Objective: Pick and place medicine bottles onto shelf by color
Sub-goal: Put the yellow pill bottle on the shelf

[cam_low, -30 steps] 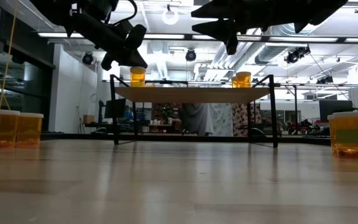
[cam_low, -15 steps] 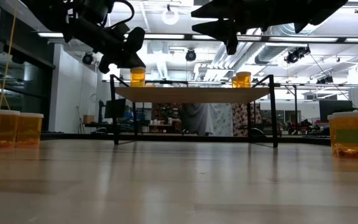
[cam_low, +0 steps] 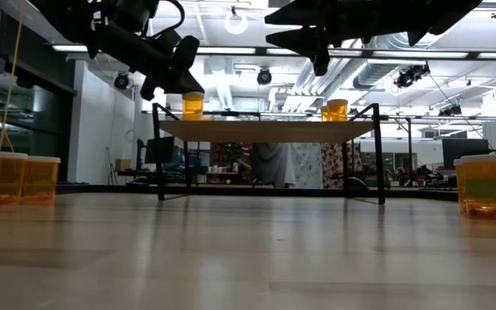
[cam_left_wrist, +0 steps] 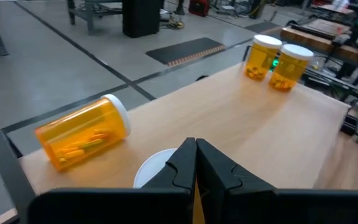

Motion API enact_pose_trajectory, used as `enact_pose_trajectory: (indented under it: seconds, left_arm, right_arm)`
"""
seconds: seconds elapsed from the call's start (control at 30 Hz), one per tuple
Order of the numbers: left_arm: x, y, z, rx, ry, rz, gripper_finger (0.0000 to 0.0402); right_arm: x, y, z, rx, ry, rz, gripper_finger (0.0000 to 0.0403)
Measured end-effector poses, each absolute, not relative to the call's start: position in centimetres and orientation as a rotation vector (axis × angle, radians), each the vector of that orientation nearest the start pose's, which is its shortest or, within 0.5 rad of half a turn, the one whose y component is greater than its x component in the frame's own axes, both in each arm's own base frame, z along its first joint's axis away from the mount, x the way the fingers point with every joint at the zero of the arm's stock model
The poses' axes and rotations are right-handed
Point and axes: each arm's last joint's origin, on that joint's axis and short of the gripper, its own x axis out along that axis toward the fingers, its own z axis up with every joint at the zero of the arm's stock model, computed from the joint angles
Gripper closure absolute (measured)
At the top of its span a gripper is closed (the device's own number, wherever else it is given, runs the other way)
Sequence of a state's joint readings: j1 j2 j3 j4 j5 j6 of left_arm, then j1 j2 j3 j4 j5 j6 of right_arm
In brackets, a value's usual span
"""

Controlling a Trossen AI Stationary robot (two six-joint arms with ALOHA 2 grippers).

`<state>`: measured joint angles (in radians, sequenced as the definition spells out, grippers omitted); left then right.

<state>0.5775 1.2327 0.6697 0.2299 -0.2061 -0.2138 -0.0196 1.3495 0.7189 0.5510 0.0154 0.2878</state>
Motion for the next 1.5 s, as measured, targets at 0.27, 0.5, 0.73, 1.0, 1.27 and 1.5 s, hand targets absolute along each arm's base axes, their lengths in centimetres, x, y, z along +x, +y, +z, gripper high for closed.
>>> enact_pose_trajectory:
  seconds: [0.27, 0.5, 0.73, 1.0, 1.27, 1.5]
  left_arm:
    - [21.4, 15.1, 23.9, -0.256, 0.28, 0.796, 0.0401]
    - [21.4, 15.1, 23.8, -0.252, 0.302, 0.764, 0.0401]
    - [21.3, 15.2, 23.7, -0.258, 0.312, 0.763, 0.0401]
    - [21.3, 15.2, 23.7, -0.278, 0.317, 0.769, 0.0401]
    - [21.3, 15.3, 23.8, -0.286, 0.298, 0.768, 0.0401]
    - [21.5, 15.4, 24.9, -0.288, 0.287, 0.768, 0.0401]
  right_arm:
    - [29.2, -0.6, 25.7, 0.288, 0.074, -0.046, 0.0251]
    - [29.2, -0.6, 25.7, 0.29, 0.074, -0.046, 0.0251]
    - [29.2, -0.6, 25.7, 0.29, 0.074, -0.046, 0.0251]
    - [29.2, -0.6, 25.7, 0.29, 0.074, -0.046, 0.0251]
    - [29.2, -0.6, 25.7, 0.291, 0.074, -0.046, 0.0251]
    - [29.2, -0.6, 25.7, 0.291, 0.074, -0.046, 0.0251]
